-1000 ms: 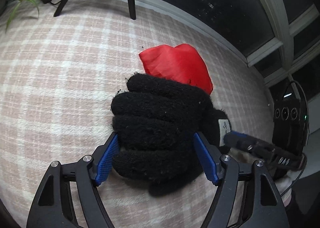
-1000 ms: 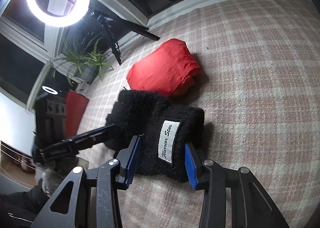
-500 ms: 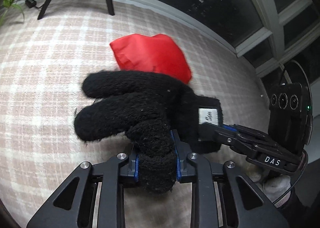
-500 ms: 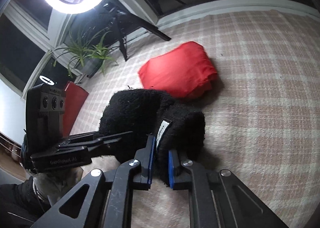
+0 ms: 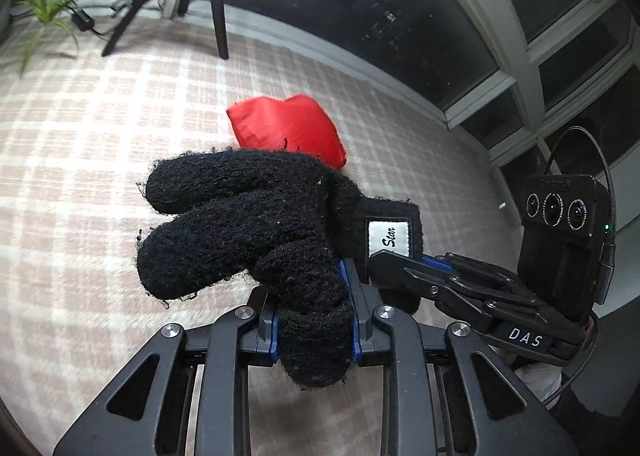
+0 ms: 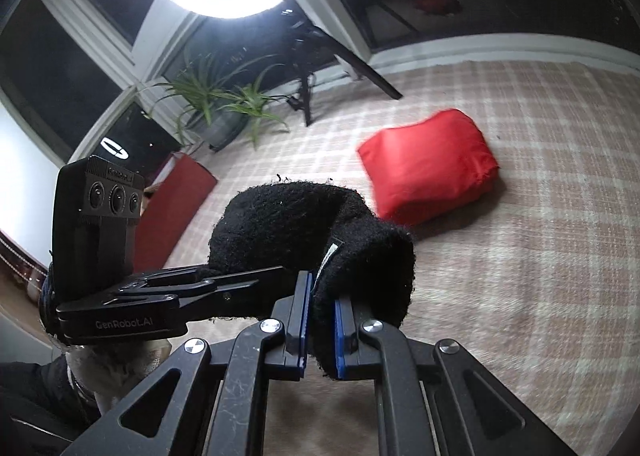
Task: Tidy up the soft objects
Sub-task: 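Lift the black glove with both tools and carry it over the box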
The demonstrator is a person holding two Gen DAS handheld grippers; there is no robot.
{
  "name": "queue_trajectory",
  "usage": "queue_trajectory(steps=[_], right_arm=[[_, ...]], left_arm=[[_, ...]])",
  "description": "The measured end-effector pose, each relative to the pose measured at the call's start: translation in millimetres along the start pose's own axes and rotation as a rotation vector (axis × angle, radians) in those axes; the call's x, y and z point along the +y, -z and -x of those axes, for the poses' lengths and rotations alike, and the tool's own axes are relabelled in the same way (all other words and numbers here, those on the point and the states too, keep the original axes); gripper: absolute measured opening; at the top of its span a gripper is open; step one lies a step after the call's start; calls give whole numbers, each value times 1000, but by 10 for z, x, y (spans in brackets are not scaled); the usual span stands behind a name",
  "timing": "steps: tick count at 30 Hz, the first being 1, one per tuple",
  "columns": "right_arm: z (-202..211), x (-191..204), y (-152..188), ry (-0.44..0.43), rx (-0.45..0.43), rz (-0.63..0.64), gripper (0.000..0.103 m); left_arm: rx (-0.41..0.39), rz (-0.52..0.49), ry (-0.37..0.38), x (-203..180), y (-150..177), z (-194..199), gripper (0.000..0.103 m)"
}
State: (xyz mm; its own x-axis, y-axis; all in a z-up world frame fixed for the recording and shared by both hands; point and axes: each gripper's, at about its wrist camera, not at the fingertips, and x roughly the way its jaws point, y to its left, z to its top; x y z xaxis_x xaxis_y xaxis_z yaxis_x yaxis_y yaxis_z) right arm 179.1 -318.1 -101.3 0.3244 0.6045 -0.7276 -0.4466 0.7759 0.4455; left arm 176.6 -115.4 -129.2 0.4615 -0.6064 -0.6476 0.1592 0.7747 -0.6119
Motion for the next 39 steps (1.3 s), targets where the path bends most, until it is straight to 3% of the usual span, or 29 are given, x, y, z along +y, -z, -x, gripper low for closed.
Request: queue_trajectory(steps=[10,19,39], right_arm=[[123,699,19,2,-19,112,9],[31,1354,7,-2,-16,224,9],[-917,3282,-200,-94,0,482,9]], left_arm=[[-97,20,4,91,146,580,22],[-180,61,-11,391,284,1183,22],[-404,202,-126,1621,622,2775,22]])
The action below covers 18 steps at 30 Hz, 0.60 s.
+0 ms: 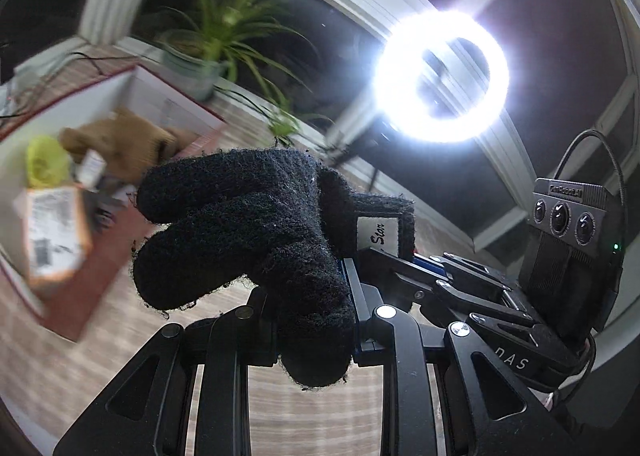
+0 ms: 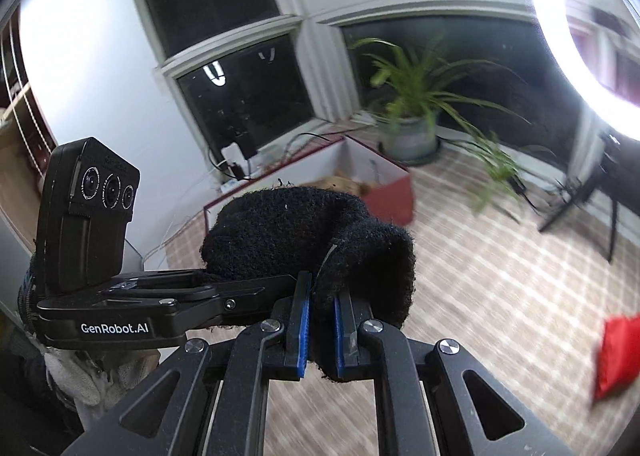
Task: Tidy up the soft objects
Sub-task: 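Lift the black glove with both tools and carry it over the box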
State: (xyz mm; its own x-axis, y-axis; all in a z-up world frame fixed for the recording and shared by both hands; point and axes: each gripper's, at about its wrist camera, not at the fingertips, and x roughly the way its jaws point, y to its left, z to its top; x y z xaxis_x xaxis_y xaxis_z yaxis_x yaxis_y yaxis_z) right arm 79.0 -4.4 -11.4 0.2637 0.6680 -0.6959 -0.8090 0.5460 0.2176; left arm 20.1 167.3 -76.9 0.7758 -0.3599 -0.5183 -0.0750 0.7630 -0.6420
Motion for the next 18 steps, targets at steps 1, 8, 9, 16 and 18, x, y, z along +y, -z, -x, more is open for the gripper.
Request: queue_trajectory(steps=[1,8,9,16,18], right_arm=[[-50,65,-41,-1,-1,11,9],[-535,452,-379,-16,5,64,9],[-613,508,-425,-15,9,73,9],[-1019,812,-616,-2,33,122,9],[-1108,855,-660,8,38,133,9]], left_arm=[[-10,9,-9,85,-31,49,22],[-57,54,-58,550,-171,275,22],[-60,62,-64,607,-196,280,22],[-66,107,-100,967,-304,314,22],[-64,121,-104,1044,-306,329,22]])
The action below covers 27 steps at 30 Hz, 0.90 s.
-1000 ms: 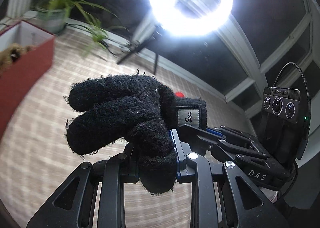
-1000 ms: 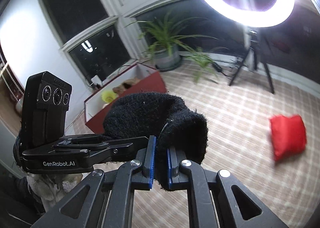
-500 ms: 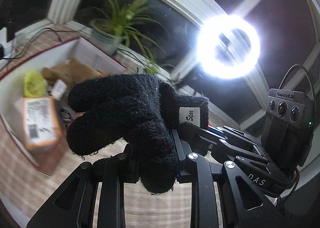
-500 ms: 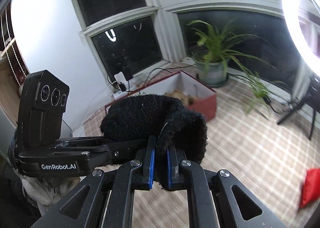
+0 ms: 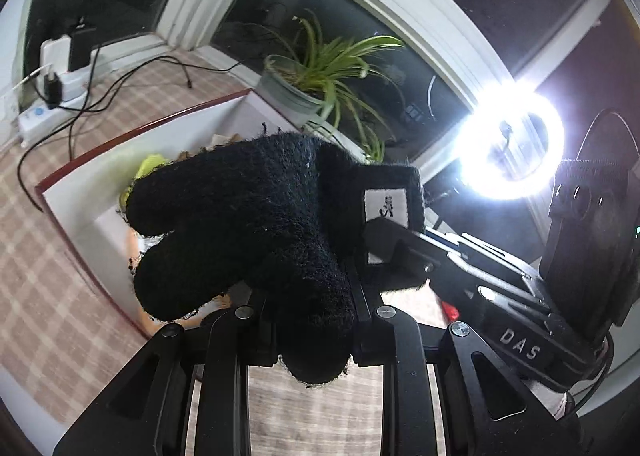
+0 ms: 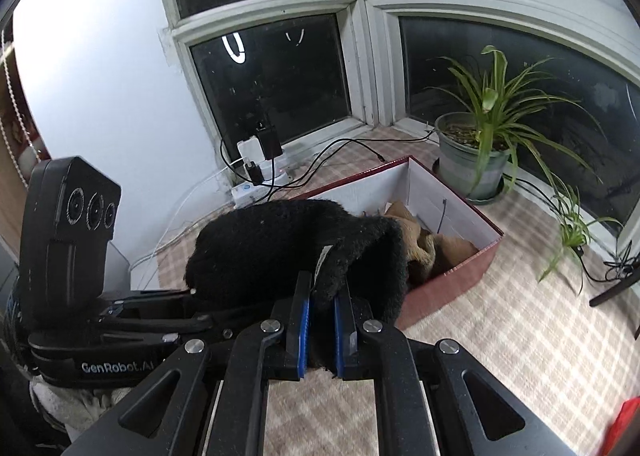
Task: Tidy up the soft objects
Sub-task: 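Lift the black glove with both tools and carry it over the box, then open both tools to drop the black glove into the box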
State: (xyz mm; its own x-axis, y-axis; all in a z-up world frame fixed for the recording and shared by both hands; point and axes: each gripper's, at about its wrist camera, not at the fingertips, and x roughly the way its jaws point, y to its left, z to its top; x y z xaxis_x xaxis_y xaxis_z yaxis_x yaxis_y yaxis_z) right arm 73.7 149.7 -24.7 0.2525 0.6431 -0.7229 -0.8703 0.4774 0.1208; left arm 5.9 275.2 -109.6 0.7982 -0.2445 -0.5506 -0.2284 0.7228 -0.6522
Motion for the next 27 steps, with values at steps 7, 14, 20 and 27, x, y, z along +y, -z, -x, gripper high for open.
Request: queue_trajectory(steps=[7,14,20,27], right_arm=[[-258,-5,-146,29,16,-9,9],[-515,-53,-272,47,42,-28,9],[-703,-90,-260,75,82,-20,12],[-743,-186,-280,81,85,-48,48]], left_arm=[[13,34,-22,201,-27,-33,22],[46,63,-30,345,-1,-85,23],[58,64,-43,372,24,-85,40],[50,78,-70,414,-4,-50,52]])
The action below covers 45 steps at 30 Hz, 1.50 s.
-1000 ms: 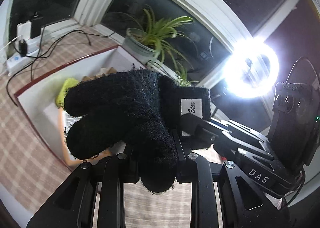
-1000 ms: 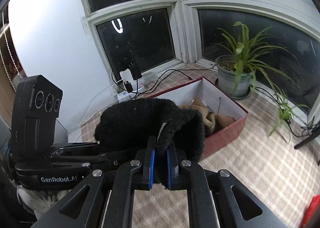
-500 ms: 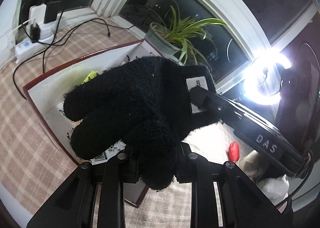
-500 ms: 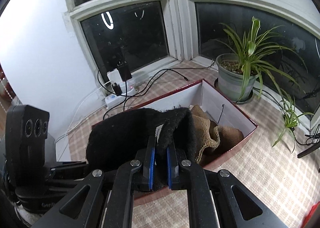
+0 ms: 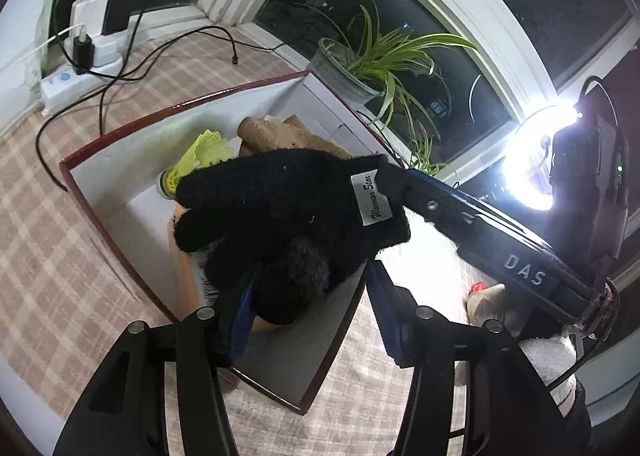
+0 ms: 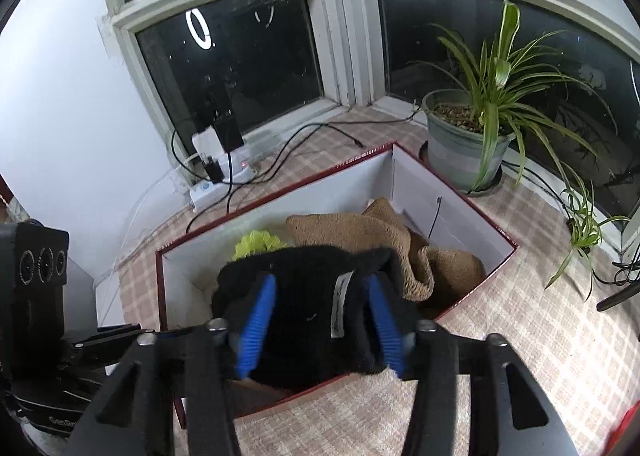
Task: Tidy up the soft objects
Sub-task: 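Open both tools to drop the black glove into the box, then move both tools down to the red pouch on the rug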
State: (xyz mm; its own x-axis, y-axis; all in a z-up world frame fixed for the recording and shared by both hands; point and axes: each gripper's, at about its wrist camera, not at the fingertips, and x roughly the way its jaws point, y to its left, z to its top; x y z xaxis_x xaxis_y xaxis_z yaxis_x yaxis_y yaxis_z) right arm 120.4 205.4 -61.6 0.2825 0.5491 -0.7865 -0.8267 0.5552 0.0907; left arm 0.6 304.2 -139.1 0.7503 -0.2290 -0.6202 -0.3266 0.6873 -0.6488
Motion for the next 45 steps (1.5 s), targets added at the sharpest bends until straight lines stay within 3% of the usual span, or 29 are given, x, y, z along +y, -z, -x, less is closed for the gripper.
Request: queue_trajectory(steps=[12,17,23,27,33,37,45], right_arm=[[132,-197,-50,-19,-65,-100,53],[236,-304,11,-37,-91,-131,57],[391,-475,131,-31,-139,-165,58],[529,-627,232,-30,-172,-198,61],[785,-839,412,-56,-244,-240,74],[961,-972,571,-69,-284,-263,75],[1328,-1252,1000,15,-310,-295,75]], left_arm=[[-37,-38,-50,-80,15,145,52],[-62,-72,-88,-166,36,215,61],[-77,-130,-123,-356,86,243,63],[-87,-168,-134,-506,126,250,63],[-95,-218,-137,-743,208,245,63],[-95,-245,-135,-894,283,224,63],[-57,-270,-105,-1211,465,10,63]])
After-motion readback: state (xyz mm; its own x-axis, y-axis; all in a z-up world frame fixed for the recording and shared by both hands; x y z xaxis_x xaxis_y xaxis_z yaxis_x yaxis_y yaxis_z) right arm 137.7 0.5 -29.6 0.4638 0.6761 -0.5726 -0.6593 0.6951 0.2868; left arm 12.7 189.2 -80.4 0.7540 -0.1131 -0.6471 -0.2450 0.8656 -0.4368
